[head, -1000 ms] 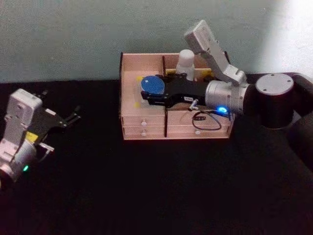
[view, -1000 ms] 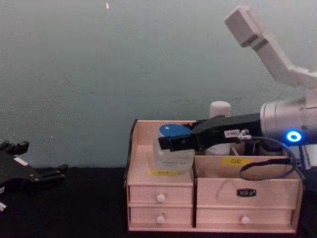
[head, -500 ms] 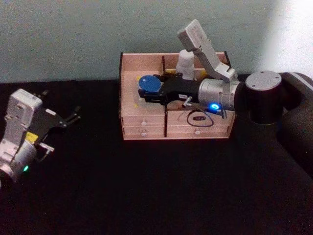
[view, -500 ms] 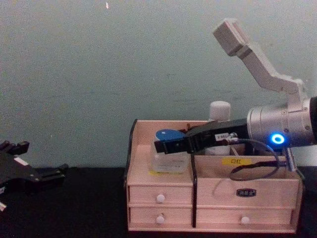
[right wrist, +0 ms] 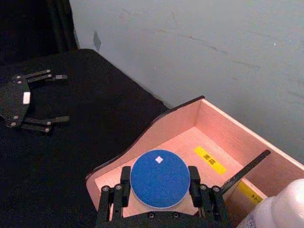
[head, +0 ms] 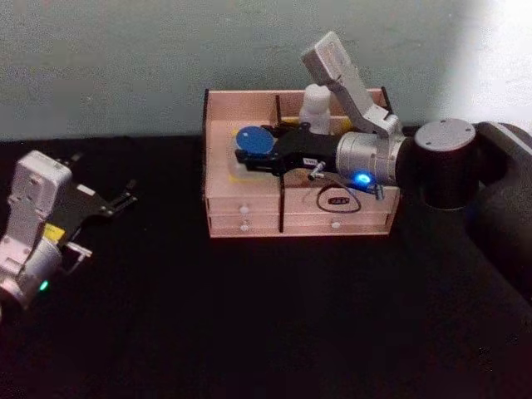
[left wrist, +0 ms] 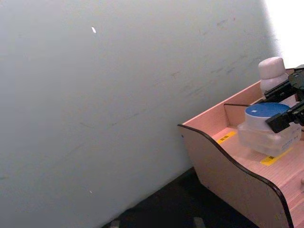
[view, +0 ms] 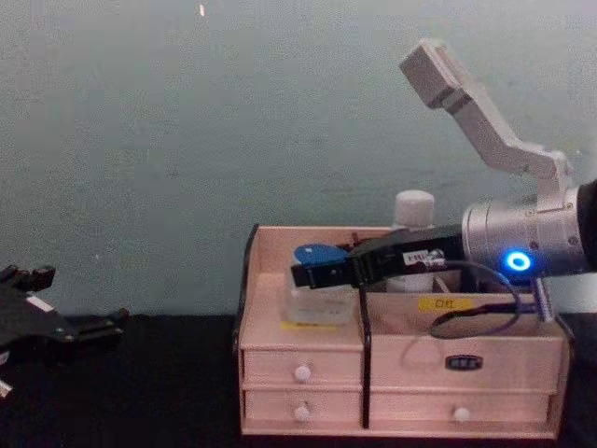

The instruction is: Pick up the facial cleanser and watermelon frost from the table and place them into the tiered storage box.

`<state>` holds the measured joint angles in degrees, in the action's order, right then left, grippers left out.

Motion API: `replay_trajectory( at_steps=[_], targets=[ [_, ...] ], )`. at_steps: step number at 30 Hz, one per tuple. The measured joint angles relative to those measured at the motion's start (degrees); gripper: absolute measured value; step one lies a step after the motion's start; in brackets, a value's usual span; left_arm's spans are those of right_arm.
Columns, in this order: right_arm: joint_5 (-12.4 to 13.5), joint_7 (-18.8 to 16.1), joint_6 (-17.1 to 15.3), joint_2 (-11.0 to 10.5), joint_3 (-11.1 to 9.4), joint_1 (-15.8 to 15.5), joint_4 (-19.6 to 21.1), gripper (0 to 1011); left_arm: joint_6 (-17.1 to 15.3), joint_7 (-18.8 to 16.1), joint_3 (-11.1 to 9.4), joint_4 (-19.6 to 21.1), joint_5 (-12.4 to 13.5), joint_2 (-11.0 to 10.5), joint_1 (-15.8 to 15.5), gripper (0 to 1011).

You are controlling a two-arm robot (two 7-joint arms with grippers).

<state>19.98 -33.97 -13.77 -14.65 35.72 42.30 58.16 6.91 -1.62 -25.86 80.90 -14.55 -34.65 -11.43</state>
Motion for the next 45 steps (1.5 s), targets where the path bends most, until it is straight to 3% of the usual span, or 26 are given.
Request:
replay_trajectory(
  at_steps=[12, 23, 30, 38, 45],
  targets=[
    [0.02, 0.00, 0.00, -0.08, 0.06, -0.06, 0.22, 717, 0.00, 0.00, 0.00, 0.00, 0.00, 0.00, 0.00, 1001],
    [0.08, 0.00, 0.00, -0.13, 0.11, -0.10, 0.29, 987, 0.00, 0.00, 0.00, 0.00, 0.00, 0.00, 0.00, 1001],
    [0.09, 0.01, -0.01, -0.18, 0.10, -0.14, 0.38, 1002, 0.00, 0.00, 0.00, 0.00, 0.00, 0.00, 0.00, 1001],
    [-0.30, 1.84, 0.28, -2.57, -1.44, -2.97, 7.05, 1003, 0.00, 0.00, 0.00, 0.00, 0.00, 0.00, 0.00, 1001],
    [2.28, 1.57, -1.93, -8.20, -4.45, -8.13, 17.27, 1003, 0.00, 0.00, 0.00, 0.00, 0.00, 0.00, 0.00, 1001]
  ],
)
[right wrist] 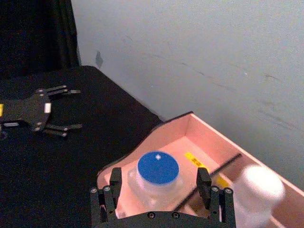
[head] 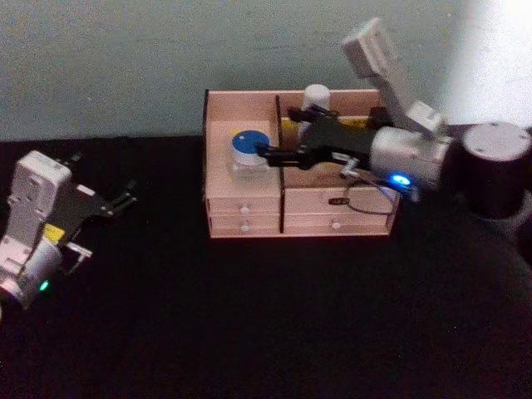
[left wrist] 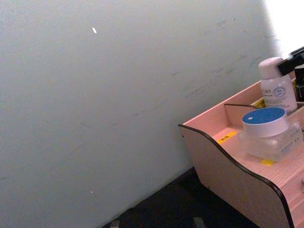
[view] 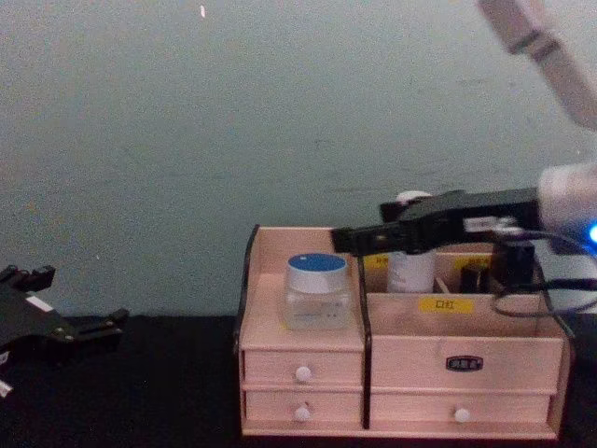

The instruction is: Pick up the facial cleanser and watermelon frost from the table and place them into the tiered storage box.

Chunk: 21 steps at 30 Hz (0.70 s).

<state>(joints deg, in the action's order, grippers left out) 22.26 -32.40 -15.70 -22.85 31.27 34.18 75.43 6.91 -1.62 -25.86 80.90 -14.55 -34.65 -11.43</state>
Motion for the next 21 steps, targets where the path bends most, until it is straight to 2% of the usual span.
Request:
replay_trajectory(
  at_steps=[2, 3, 6, 9, 11, 12, 13, 14, 16, 17, 18, 19, 20, 21],
  targets=[
    [0.90, -0.21, -0.57, -1.35, -0.68, -1.25, 1.88, 1002, 0.00, 0.00, 0.00, 0.00, 0.00, 0.00, 0.00, 1001],
    [1.98, -0.36, -1.20, -2.97, -1.50, -2.69, 3.79, 1002, 0.00, 0.00, 0.00, 0.00, 0.00, 0.00, 0.00, 1001],
    [3.40, -0.34, -2.04, -5.36, -2.76, -4.80, 6.49, 1002, 0.00, 0.00, 0.00, 0.00, 0.00, 0.00, 0.00, 1001],
    [5.00, 1.42, -3.13, -9.23, -5.05, -8.45, 10.59, 1002, 0.00, 0.00, 0.00, 0.00, 0.00, 0.00, 0.00, 1001],
    [5.19, 3.15, -3.33, -10.48, -6.11, -9.95, 12.08, 1002, 0.00, 0.00, 0.00, 0.00, 0.00, 0.00, 0.00, 1001],
    [5.19, 4.44, -3.34, -11.22, -6.95, -11.07, 13.13, 1003, 0.00, 0.00, 0.00, 0.00, 0.00, 0.00, 0.00, 1001],
    [5.15, 7.14, -3.27, -12.12, -8.58, -13.01, 14.79, 1002, 0.00, 0.00, 0.00, 0.00, 0.00, 0.00, 0.00, 1001],
    [5.15, 7.14, -3.27, -12.12, -8.58, -13.01, 14.79, 1003, 0.00, 0.00, 0.00, 0.00, 0.00, 0.00, 0.00, 1001],
    [4.54, 12.40, -3.00, -12.94, -11.70, -16.35, 17.25, 1002, 0.00, 0.00, 0.00, 0.00, 0.00, 0.00, 0.00, 1001],
    [3.55, 16.25, -2.70, -13.00, -13.68, -18.41, 18.50, 1002, 0.00, 0.00, 0.00, 0.00, 0.00, 0.00, 0.00, 1001],
    [3.07, 18.21, -2.57, -12.89, -14.55, -19.38, 18.97, 1003, 0.00, 0.00, 0.00, 0.00, 0.00, 0.00, 0.00, 1001],
    [2.02, 21.61, -2.39, -12.46, -15.97, -20.82, 19.55, 1003, 0.00, 0.00, 0.00, 0.00, 0.00, 0.00, 0.00, 1001],
    [2.02, 21.61, -2.39, -12.46, -15.97, -20.82, 19.55, 1003, 0.00, 0.00, 0.00, 0.00, 0.00, 0.00, 0.00, 1001],
    [0.77, 25.20, -2.22, -11.84, -17.24, -22.20, 19.82, 1003, 0.00, 0.00, 0.00, 0.00, 0.00, 0.00, 0.00, 1001]
  ],
)
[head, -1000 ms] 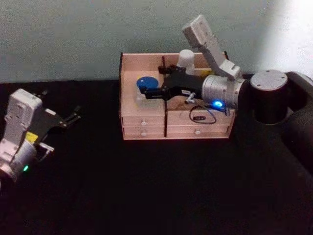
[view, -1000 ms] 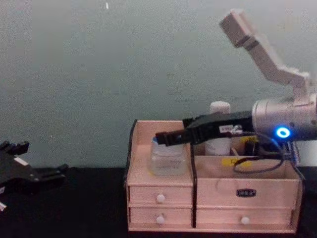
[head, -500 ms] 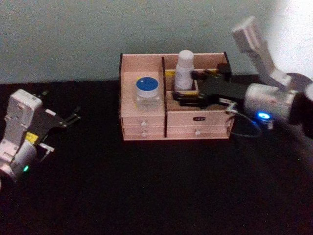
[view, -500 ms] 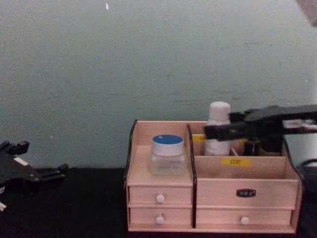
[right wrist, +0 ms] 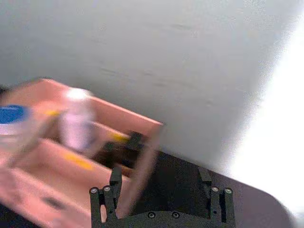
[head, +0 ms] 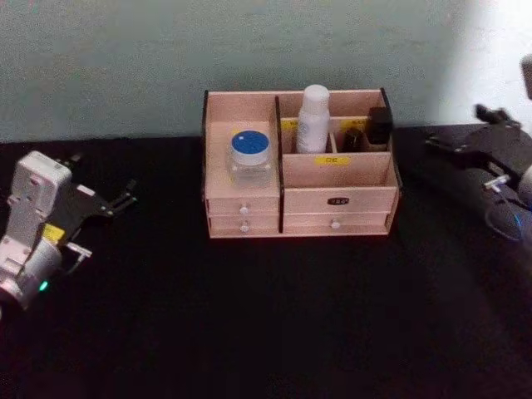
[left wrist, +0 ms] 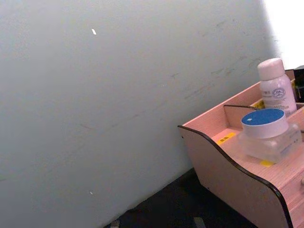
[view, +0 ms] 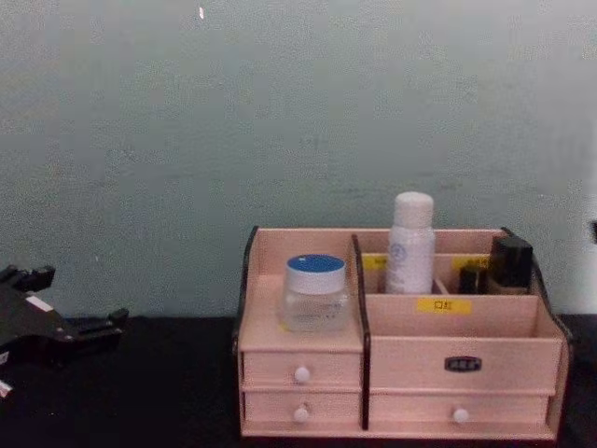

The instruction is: Pick up the facial cleanser and watermelon frost from the table and place them into the tiered storage box.

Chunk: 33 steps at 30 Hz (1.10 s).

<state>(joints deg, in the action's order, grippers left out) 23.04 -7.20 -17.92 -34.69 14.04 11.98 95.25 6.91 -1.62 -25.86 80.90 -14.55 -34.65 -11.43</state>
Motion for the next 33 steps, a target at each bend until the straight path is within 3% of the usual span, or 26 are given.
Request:
replay_trajectory(
  at_steps=[5, 10, 18, 23, 33],
  targets=[
    [-2.73, 7.72, -0.17, 2.55, -2.36, -2.72, -0.99, 1002, 0.00, 0.00, 0.00, 0.00, 0.00, 0.00, 0.00, 1001],
    [-5.84, 11.47, 0.04, 4.20, -2.06, -3.58, -3.01, 1002, 0.00, 0.00, 0.00, 0.00, 0.00, 0.00, 0.00, 1001],
    [-8.36, 12.28, -0.27, 6.43, -0.72, -3.40, -7.49, 1002, 0.00, 0.00, 0.00, 0.00, 0.00, 0.00, 0.00, 1001],
    [-8.54, 12.05, -0.74, 7.56, -0.70, -3.17, -9.44, 1002, 0.00, 0.00, 0.00, 0.00, 0.00, 0.00, 0.00, 1001],
    [-8.56, 12.07, -0.74, 7.38, -0.75, -3.22, -9.15, 1003, 0.00, 0.00, 0.00, 0.00, 0.00, 0.00, 0.00, 1001]
  ],
)
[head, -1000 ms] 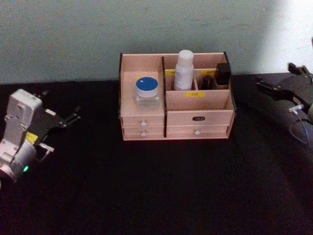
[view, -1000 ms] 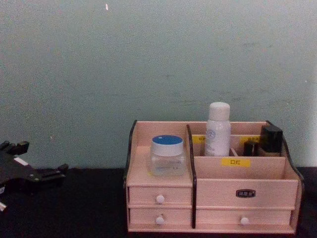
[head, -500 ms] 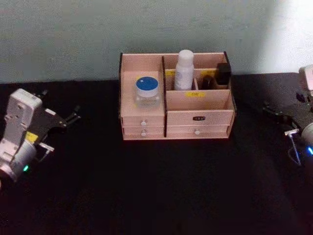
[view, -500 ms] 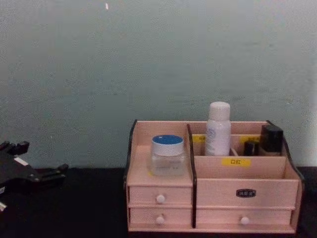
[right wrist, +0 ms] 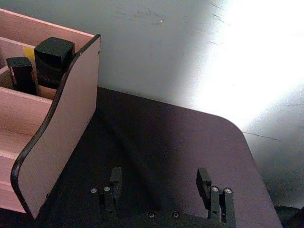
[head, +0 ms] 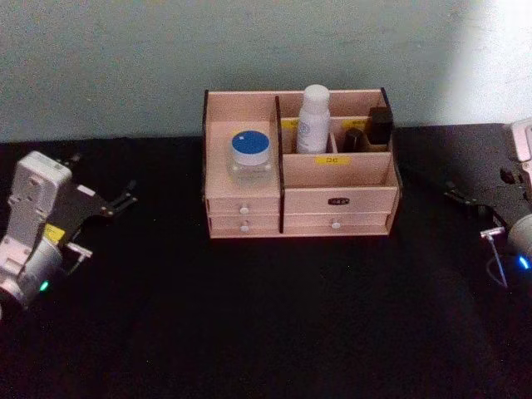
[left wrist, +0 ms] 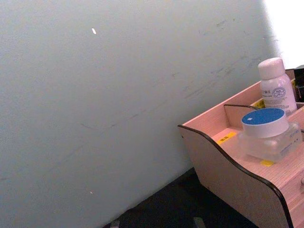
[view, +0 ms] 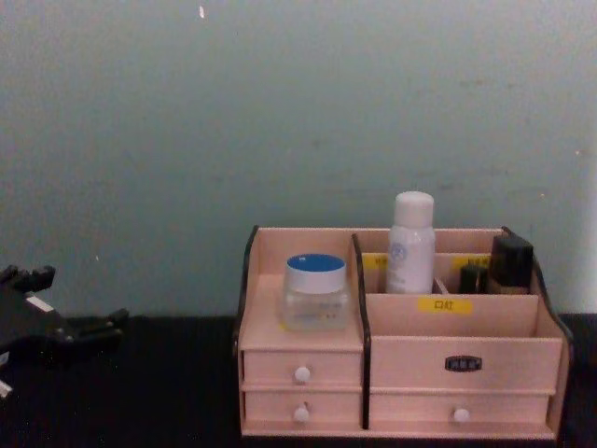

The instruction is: Pick up the facial cleanser and watermelon frost from the table and place them into the tiered storage box.

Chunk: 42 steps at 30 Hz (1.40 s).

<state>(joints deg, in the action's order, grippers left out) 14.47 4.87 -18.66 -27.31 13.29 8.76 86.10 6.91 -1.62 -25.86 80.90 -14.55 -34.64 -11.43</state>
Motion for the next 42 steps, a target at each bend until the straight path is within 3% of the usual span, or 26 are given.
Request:
replay_trajectory(
  at_steps=[42],
  targets=[
    [0.03, 0.13, 0.13, -0.25, -0.02, -0.09, 0.43, 1002, 0.00, 0.00, 0.00, 0.00, 0.00, 0.00, 0.00, 1001]
  ],
)
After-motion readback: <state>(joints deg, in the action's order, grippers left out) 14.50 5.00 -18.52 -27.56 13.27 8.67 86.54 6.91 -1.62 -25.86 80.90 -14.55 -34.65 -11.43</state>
